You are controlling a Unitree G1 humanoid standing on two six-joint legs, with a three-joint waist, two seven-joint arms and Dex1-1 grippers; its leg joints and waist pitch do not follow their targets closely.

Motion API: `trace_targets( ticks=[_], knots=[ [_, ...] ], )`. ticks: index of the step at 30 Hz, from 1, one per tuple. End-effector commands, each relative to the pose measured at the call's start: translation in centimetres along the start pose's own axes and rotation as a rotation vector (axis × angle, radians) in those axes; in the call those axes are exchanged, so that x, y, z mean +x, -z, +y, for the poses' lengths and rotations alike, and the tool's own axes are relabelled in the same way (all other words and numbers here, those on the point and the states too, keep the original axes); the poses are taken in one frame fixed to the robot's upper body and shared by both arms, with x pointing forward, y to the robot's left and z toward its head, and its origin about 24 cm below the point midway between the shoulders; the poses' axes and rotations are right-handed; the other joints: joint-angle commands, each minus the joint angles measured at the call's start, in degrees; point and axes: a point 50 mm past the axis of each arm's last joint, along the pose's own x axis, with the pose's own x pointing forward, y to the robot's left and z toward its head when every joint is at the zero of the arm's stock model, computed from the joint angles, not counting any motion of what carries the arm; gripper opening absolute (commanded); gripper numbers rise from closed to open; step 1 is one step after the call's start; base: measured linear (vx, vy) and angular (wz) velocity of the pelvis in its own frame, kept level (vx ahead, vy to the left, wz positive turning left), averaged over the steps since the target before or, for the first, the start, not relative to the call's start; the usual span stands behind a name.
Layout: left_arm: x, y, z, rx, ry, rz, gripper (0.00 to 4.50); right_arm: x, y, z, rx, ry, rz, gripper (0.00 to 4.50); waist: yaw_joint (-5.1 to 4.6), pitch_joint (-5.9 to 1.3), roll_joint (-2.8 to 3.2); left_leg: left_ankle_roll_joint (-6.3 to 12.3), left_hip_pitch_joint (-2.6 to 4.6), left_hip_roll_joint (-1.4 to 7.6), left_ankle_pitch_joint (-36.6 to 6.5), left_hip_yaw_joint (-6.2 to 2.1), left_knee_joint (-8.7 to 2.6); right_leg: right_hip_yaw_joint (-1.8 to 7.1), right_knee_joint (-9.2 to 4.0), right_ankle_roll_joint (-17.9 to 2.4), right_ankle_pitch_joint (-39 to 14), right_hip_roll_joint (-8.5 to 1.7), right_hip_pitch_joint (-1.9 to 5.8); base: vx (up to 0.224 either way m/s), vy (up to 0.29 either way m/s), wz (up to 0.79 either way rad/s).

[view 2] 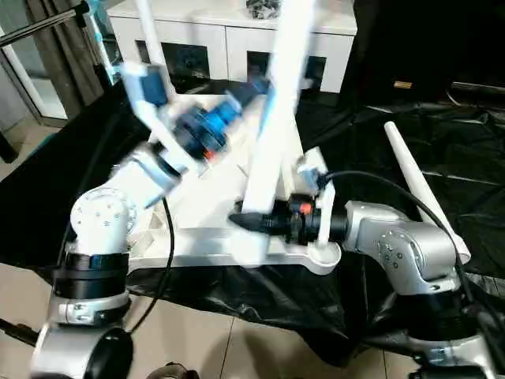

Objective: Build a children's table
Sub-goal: Pick table leg, then move to table

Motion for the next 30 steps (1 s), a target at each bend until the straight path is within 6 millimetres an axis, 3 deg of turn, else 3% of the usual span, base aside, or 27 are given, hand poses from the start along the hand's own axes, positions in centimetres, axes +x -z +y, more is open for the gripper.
trace_targets(
  ticks=[1, 5, 6, 7, 8, 9, 10, 12, 14, 18, 20, 22, 24, 25, 26, 28, 29, 30],
  knots=[
    [-0.6, -0.8, 0.1, 0.079, -0.057, 0.006, 2.84, -0.5, -0.8, -0.1, -0.061, 0.077, -0.057, 1.91, -0.07, -4.49, -1.53, 2.63, 0.92, 1.23, -9.1, -0.36, -3.6, 1.28, -4.1, -11.6, -11.3, -1.92, 2.9, 0.0, 0.0, 0.0],
    [-4.1, -0.6, 3.5, 0.393, -0.477, 0.218, 2.84, -1.2, -0.8, -1.3, -0.202, 0.372, -0.13, 1.91, -0.44, -4.38, -1.48, 1.01, 1.03, 1.3, -9.9, -0.54, -3.96, 1.33, -4.32, -7.1, -13.9, -1.74, 2.62, 0.0, 0.0, 0.0],
    [-4.1, -0.6, 3.5, 0.393, -0.477, 0.218, 2.84, -1.2, -0.8, -1.3, -0.202, 0.372, -0.13, 1.91, -0.48, -4.38, -1.56, 0.69, 0.99, 1.27, -9.9, -0.59, -4.03, 1.31, -4.41, -6.7, -14.4, -1.76, 2.63, 0.0, 0.0, 0.0],
    [-5.5, -0.8, 4.1, 0.478, -0.583, 0.245, 2.84, -1.3, -0.6, -1.8, -0.247, 0.475, -0.126, 1.91, -0.73, -4.3, -1.58, -0.14, 1.02, 1.16, -10.4, -0.48, -4.11, 1.32, -4.54, -6.0, -15.4, -1.66, 2.51, 0.0, 0.0, 0.0],
    [-7.3, -0.9, 4.4, 0.534, -0.691, 0.254, 2.84, -1.7, 0.1, -2.4, -0.289, 0.626, -0.073, 1.91, -1.01, -4.35, -1.77, -0.72, 0.97, 1.27, -10.1, -0.52, -4.2, 1.34, -4.46, -5.8, -14.6, -1.6, 2.46, 0.0, 0.0, 0.0],
    [-7.8, -0.9, 4.4, 0.544, -0.714, 0.264, 2.84, -1.8, 0.2, -2.5, -0.301, 0.656, -0.066, 1.91, -1.23, -4.36, -1.56, -1.25, 0.92, 1.21, -9.3, -0.51, -4.25, 1.33, -4.3, -5.9, -13.1, -1.48, 2.5, 0.0, 0.0, 0.0],
    [-9.6, -0.6, 4.4, 0.589, -0.811, 0.319, 2.84, -2.3, 0.7, -2.8, -0.349, 0.771, -0.043, 1.91, -1.24, -4.48, -1.43, -1.52, 1.03, 1.28, -9.1, -0.56, -4.22, 1.36, -4.13, -6.1, -12.3, -1.56, 2.43, 0.0, 0.0, 0.0],
    [-12.9, 0.4, 4.5, 0.651, -1.013, 0.429, 2.84, -2.9, 0.9, -2.5, -0.337, 0.907, -0.138, 1.91, -1.58, -4.39, -1.23, -1.45, 1.14, 1.32, -10.7, -0.47, -4.4, 1.44, -4.26, -6.5, -11.9, -1.48, 2.28, 0.0, 0.0, 0.0],
    [-14.5, 0.8, 4.3, 0.755, -1.094, 0.456, 2.84, -3.4, 0.8, -2.3, -0.331, 1.003, -0.233, 1.91, -1.93, -4.28, -1.3, -0.48, 1.03, 1.16, -12.3, -0.51, -4.55, 1.42, -4.63, -5.7, -13.6, -1.4, 2.14, 0.0, 0.0, 0.0],
    [-15.5, 1.6, 3.6, 0.768, -1.072, 0.349, 2.84, -3.7, 1.4, -1.8, -0.444, 1.06, -0.204, 1.91, -1.74, -4.12, -1.09, -1.26, 1.31, 1.29, -14.4, -0.54, -4.77, 1.49, -5.11, -4.8, -15.7, -1.28, 1.75, 0.0, 0.0, 0.0],
    [-16.0, 2.2, 3.1, 0.775, -1.096, 0.341, 2.84, -3.9, 2.8, -2.0, -0.399, 1.115, -0.255, 1.91, -1.84, -3.71, -1.54, -1.41, 1.27, 1.32, -18.8, -0.61, -5.11, 1.58, -5.62, -3.7, -19.3, -1.44, 1.49, 0.0, 0.0, 0.0],
    [-16.1, 2.2, 2.9, 0.79, -1.108, 0.352, 2.84, -4.3, 3.5, -2.5, -0.399, 1.192, -0.226, 1.91, -2.14, -3.57, -1.47, -2.2, 1.34, 1.18, -21.7, -0.83, -5.33, 1.41, -5.94, -2.4, -22.9, -1.37, 1.22, 0.0, 0.0, 0.0],
    [-16.1, 2.2, 2.6, 0.792, -1.117, 0.35, 2.84, -4.4, 4.3, -2.7, -0.288, 1.183, -0.232, 1.91, -2.66, -3.53, -2.41, -2.0, 1.4, 1.0, -23.7, -0.93, -5.31, 1.38, -6.0, -1.2, -24.3, -1.09, 1.14, 0.0, 0.0, 0.0],
    [-16.1, 2.2, 2.3, 0.8, -1.113, 0.335, 2.84, -4.1, 4.8, -2.4, -0.236, 1.143, -0.249, 1.91, -2.83, -3.56, -2.55, -1.49, 1.31, 1.01, -23.9, -1.05, -5.35, 1.4, -6.03, -1.0, -25.0, -1.22, 1.14, 0.0, 0.0, 0.0],
    [-16.1, 2.1, 2.2, 0.802, -1.113, 0.332, 2.84, -4.0, 4.9, -2.4, -0.24, 1.138, -0.244, 1.91, -2.94, -3.53, -2.23, -1.95, 1.4, 1.27, -24.2, -1.39, -5.5, 1.23, -5.89, -1.1, -24.8, -1.04, 1.04, 0.0, 0.0, 0.0],
    [-16.2, 2.0, 2.1, 0.807, -1.112, 0.32, 2.84, -3.5, 5.3, -2.1, -0.263, 1.116, -0.215, 1.91, -3.68, -3.46, -1.75, -4.32, 1.86, 1.99, -25.9, -2.27, -5.88, 0.34, -5.83, -1.6, -21.1, 0.55, 1.04, 0.0, 0.0, 0.0],
    [-16.2, 2.0, 2.1, 0.811, -1.112, 0.318, 2.84, -3.2, 5.5, -2.1, -0.259, 1.108, -0.204, 1.91, -4.44, -3.38, -1.49, -4.56, 2.48, 3.22, -27.2, -3.28, -6.52, -0.39, -5.69, -3.3, -16.3, 1.56, 1.09, 0.0, 0.0, 0.0],
    [-16.1, 2.0, 2.1, 0.812, -1.111, 0.317, 2.84, -3.1, 5.6, -2.0, -0.259, 1.103, -0.201, 1.91, -4.88, -3.35, -1.35, -3.93, 3.04, 4.33, -27.9, -4.02, -7.24, -0.91, -5.26, -5.0, -14.4, 1.88, 1.09, 0.0, 0.0, 0.0]
  ],
)
